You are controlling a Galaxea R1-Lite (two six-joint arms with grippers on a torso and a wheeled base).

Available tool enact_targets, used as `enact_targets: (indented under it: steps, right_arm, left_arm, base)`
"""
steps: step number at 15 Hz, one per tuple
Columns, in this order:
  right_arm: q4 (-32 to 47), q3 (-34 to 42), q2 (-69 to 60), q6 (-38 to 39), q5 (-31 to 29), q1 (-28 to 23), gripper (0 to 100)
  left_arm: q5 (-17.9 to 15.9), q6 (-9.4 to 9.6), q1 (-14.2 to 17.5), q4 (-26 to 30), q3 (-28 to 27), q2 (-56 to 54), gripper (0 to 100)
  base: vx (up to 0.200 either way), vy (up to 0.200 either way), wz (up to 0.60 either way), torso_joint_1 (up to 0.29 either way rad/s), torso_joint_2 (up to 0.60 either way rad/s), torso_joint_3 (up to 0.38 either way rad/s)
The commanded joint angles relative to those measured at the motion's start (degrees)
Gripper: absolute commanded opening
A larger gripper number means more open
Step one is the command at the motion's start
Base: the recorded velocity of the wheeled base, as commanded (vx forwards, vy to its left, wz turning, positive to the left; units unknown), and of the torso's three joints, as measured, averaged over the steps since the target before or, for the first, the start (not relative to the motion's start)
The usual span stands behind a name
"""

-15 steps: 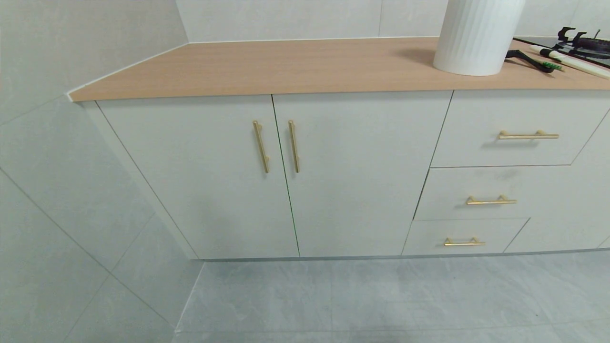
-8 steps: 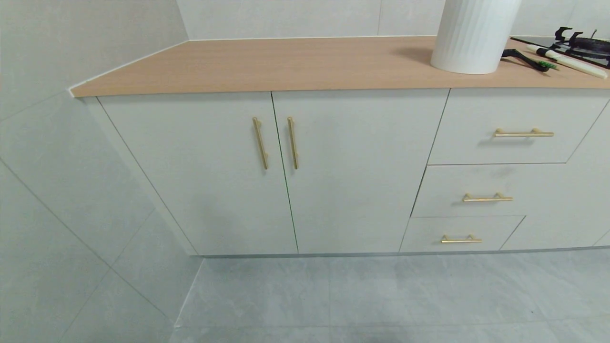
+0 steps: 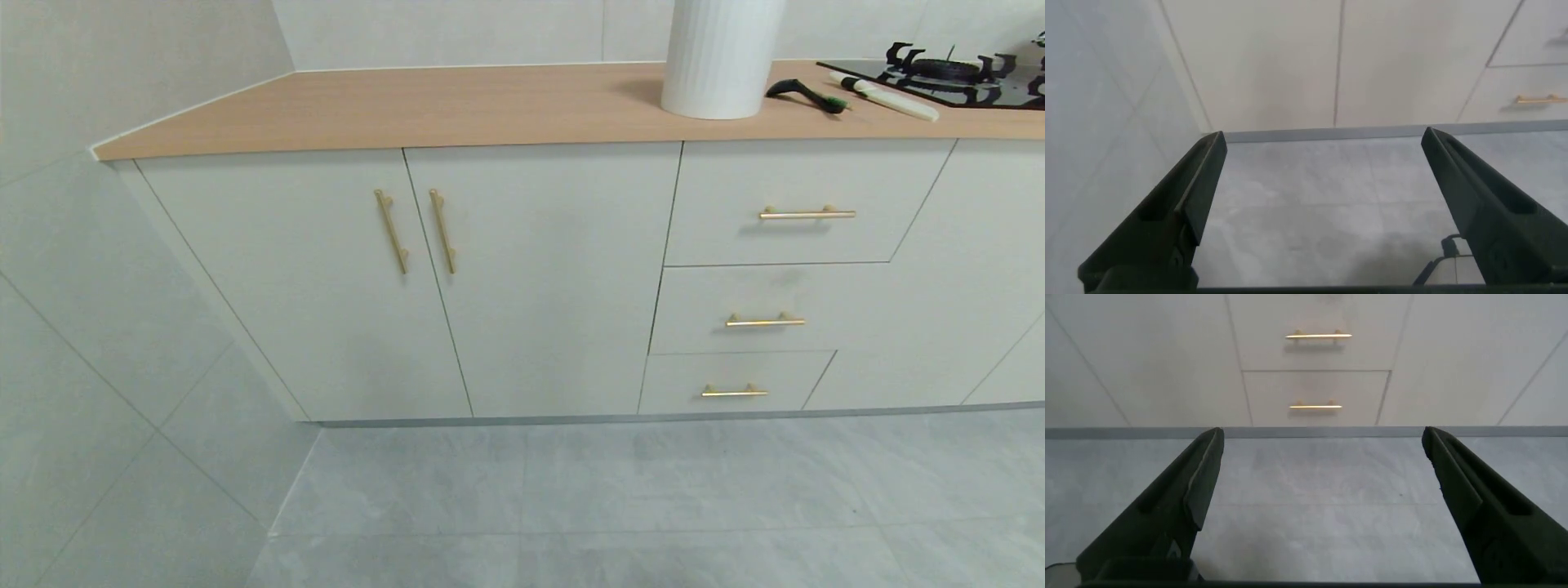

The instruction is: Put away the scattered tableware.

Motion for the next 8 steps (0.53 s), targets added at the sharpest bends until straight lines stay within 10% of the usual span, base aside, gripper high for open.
enact_targets:
  steps: [1,4,8]
  right_arm:
    - [0.0,0.0,0.1,0.0,0.0,0.0,100]
    - [0.0,0.0,0.1,0.0,0.0,0.0,100]
    - [0.0,0.0,0.1,0.1,0.0,0.0,100]
  left_arm:
    - [0.0,0.02,0.0,0.0,0.0,0.0,100]
    - [0.0,0.11,0.0,0.0,0.0,0.0,100]
    - [0.0,-0.33,0.0,0.0,0.0,0.0,100]
  base:
    - [0.000,-0.200,0.00,0.002,-0.01,0.002]
    - [0.000,-0.200,0.00,0.002,0.00,0.004]
    - [0.000,0.000,0.00,0.000,0.00,0.000]
